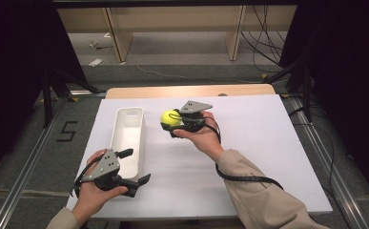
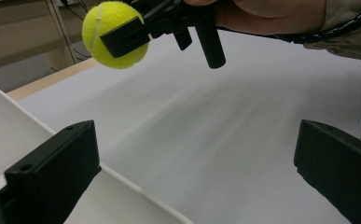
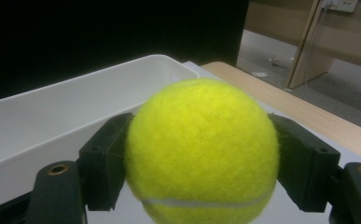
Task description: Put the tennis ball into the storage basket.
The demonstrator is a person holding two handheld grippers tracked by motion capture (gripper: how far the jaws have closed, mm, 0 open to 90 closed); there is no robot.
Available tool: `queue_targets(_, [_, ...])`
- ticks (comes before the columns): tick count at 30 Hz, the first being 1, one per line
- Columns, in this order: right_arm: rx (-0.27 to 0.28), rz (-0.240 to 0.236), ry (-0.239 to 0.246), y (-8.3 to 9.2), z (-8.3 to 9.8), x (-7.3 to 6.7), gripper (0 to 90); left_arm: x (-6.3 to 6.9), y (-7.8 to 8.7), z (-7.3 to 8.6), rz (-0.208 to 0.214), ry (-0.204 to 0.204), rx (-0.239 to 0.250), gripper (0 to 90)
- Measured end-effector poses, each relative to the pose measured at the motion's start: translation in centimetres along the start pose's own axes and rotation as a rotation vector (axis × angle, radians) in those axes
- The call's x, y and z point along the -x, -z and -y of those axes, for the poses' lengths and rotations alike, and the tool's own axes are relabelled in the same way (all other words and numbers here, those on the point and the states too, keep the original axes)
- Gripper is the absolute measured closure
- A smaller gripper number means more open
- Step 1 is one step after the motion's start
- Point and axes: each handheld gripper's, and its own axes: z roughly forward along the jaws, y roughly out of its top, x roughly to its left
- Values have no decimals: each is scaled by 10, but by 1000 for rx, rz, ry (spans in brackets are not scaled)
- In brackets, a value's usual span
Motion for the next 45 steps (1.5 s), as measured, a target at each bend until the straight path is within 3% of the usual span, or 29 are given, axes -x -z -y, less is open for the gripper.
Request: queue_targets(45, [20, -24, -1, -12, -7, -9, 273, 0, 0, 0, 1, -1, 1, 0])
